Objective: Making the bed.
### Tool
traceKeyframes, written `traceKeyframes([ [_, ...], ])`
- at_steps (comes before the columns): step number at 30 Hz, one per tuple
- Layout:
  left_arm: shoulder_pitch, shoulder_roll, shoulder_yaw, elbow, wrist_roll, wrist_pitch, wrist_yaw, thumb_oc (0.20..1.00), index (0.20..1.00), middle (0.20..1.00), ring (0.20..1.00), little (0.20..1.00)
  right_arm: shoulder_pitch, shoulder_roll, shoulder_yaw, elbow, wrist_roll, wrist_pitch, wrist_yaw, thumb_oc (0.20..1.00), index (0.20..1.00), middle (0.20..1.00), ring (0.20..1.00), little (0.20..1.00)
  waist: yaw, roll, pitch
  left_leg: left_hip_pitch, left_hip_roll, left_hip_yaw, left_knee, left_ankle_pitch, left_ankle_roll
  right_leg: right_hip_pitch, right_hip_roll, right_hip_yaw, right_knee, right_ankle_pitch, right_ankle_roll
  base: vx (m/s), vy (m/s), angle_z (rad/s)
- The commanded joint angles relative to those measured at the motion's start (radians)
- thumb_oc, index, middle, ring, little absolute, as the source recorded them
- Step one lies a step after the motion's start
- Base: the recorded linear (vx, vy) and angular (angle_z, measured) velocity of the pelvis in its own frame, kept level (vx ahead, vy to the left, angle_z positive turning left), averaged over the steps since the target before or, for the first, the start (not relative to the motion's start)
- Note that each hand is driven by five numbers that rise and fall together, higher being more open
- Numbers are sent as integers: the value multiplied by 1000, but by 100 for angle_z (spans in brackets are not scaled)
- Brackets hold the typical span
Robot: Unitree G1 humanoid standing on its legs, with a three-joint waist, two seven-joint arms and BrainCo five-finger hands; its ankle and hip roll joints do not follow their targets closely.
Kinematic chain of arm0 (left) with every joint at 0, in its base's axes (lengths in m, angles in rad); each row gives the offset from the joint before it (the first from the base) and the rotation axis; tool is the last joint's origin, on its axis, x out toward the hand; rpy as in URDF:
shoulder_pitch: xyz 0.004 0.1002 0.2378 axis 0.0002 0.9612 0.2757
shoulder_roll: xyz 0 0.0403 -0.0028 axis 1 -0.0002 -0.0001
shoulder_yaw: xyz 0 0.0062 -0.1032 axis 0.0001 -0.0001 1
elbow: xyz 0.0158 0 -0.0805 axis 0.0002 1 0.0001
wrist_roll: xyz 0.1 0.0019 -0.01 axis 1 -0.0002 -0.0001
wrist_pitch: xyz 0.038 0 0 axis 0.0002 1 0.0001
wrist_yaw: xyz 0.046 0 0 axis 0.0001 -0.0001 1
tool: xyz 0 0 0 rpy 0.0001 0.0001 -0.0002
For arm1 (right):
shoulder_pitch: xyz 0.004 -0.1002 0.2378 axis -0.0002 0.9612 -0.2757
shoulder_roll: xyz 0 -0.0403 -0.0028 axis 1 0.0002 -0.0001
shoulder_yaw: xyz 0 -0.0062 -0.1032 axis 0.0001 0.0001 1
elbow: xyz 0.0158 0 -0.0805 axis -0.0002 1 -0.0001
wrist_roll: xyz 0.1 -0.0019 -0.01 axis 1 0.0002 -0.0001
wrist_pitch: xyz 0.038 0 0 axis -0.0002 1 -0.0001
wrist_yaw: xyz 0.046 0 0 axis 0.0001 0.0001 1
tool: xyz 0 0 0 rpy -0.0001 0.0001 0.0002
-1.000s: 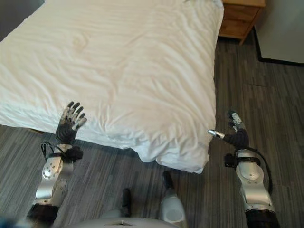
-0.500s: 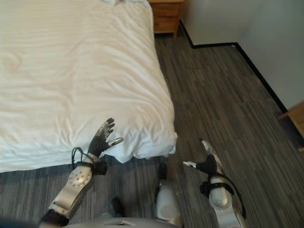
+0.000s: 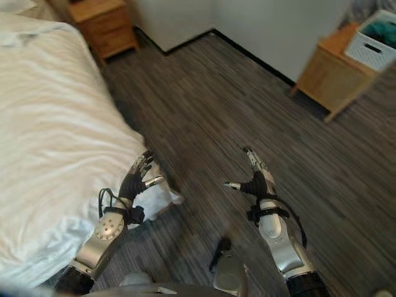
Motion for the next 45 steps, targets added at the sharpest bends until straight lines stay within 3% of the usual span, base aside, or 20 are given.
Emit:
traceKeyframes([
  [1,-7,-47,61,-34,-43,-72,63,1000,1000,1000,1000,1000,-22,-53,13,-121,-2,-58,-20,1000,1000,1000,1000,1000,11,14,28,-83,19,-248,89,88,-50,194,-47,14,-160,-89,122,-36,-209,-145],
  [2,6,-56,84,-26,-51,-78,77,1000,1000,1000,1000,1000,-24,-67,23,-127,-12,-59,-14,1000,1000,1000,1000,1000,42,6,37,-95,-37,-387,105,41,-30,182,-35,68,-155,-90,111,-38,-166,-160],
  [3,5,-56,84,-26,-51,-78,78,1000,1000,1000,1000,1000,-25,-67,23,-127,-12,-59,-14,1000,1000,1000,1000,1000,42,5,36,-99,-39,-386,108,41,-28,178,-37,68,-153,-88,112,139,-232,-175],
  [4,25,-71,95,-26,-61,-89,82,1000,1000,1000,1000,1000,-29,-73,49,-132,-7,-75,1,1000,1000,1000,1000,1000,88,-1,38,-113,-118,-550,122,-37,-8,170,-7,157,-160,-95,99,97,-146,-161],
  [8,40,-80,84,-44,-55,-89,69,1000,1000,1000,1000,1000,-29,-85,62,-138,12,-93,12,1000,1000,1000,1000,1000,107,5,33,-129,-179,-618,118,-61,0,169,20,217,-168,-97,86,144,-179,-134],
  [14,27,-94,46,-37,-60,-84,60,1000,1000,1000,1000,1000,8,-91,41,-160,-4,-98,-5,1000,1000,1000,1000,1000,111,14,44,-246,-345,-537,42,-16,42,229,85,246,-186,-115,69,173,-117,-36],
  [17,35,-101,61,-28,-79,-75,64,1000,1000,1000,1000,1000,20,-78,13,-144,-10,-76,-28,1000,1000,1000,1000,1000,135,41,41,-301,-351,-404,-21,67,40,315,152,272,-203,-164,57,296,-53,-11],
  [20,52,-103,68,-27,-87,-68,60,1000,1000,1000,1000,1000,26,-68,5,-137,-10,-68,-31,1000,1000,1000,1000,1000,152,45,35,-302,-338,-335,-38,82,48,356,163,278,-203,-189,55,285,24,-32],
  [21,72,-105,74,-28,-97,-63,54,1000,1000,1000,1000,1000,34,-53,-2,-133,-8,-64,-30,1000,1000,1000,1000,1000,147,45,20,-277,-312,-260,-71,67,80,377,169,273,-196,-203,57,308,57,-62],
  [27,80,-78,88,-31,-113,-47,59,1000,1000,1000,1000,1000,32,-8,8,-110,-20,-57,-28,1000,1000,1000,1000,1000,149,-38,-15,-238,-322,-228,-73,34,129,400,122,238,-130,-241,89,290,28,-15],
  [29,81,-66,95,-27,-126,-49,60,1000,1000,1000,1000,1000,31,6,15,-95,-29,-57,-30,1000,1000,1000,1000,1000,171,-76,-28,-220,-333,-242,-74,7,148,379,103,219,-36,-221,132,319,41,10],
  [31,86,-53,94,-33,-132,-41,60,1000,1000,1000,1000,1000,40,14,8,-95,-37,-57,-23,1000,1000,1000,1000,1000,170,-97,-30,-168,-346,-265,-101,-16,168,302,69,201,151,-101,235,226,65,3],
  [33,84,-47,92,-37,-128,-38,62,1000,1000,1000,1000,1000,45,13,1,-98,-39,-54,-21,1000,1000,1000,1000,1000,160,-95,-25,-142,-350,-287,-117,-23,172,268,56,200,240,-40,269,166,52,4],
  [34,75,-40,88,-42,-120,-35,63,1000,1000,1000,1000,1000,50,16,-8,-101,-38,-52,-21,1000,1000,1000,1000,1000,146,-80,-18,-120,-340,-317,-134,-22,171,224,66,210,323,20,274,276,42,18],
  [36,37,-22,83,-56,-94,-32,64,1000,1000,1000,1000,1000,72,40,-39,-110,2,-54,-22,1000,1000,1000,1000,1000,101,-26,-3,-58,-313,-387,-167,-40,160,97,30,220,423,18,256,330,47,93],
  [37,36,-22,82,-56,-94,-32,64,1000,1000,1000,1000,1000,72,39,-40,-110,3,-54,-21,1000,1000,1000,1000,1000,95,-29,-1,-59,-318,-394,-165,-42,161,98,24,214,430,10,256,404,6,155],
  [38,-12,-5,71,-58,-65,-26,75,1000,1000,1000,1000,1000,80,98,-57,-118,163,-73,-5,1000,1000,1000,1000,1000,63,-16,14,-31,-314,-455,-166,-60,141,47,-34,194,371,-61,203,320,-57,128],
  [40,-40,-4,73,-57,-43,-25,70,1000,1000,1000,1000,1000,70,109,-66,-133,218,-82,3,1000,1000,1000,1000,1000,40,-9,18,-3,-316,-520,-169,-77,125,35,-28,208,232,-106,167,345,-85,142],
  [42,-73,-10,73,-47,-30,-30,57,1000,1000,1000,1000,1000,60,103,-74,-147,235,-82,11,1000,1000,1000,1000,1000,14,-23,14,33,-340,-610,-178,-105,110,-1,11,315,15,-66,163,378,-131,151],
  [45,-90,6,92,-43,13,-31,43,1000,1000,1000,1000,1000,53,95,-78,-142,271,-71,40,1000,1000,1000,1000,1000,-18,-27,9,73,-351,-691,-184,-136,100,-46,27,349,-113,24,182,369,-84,153],
])
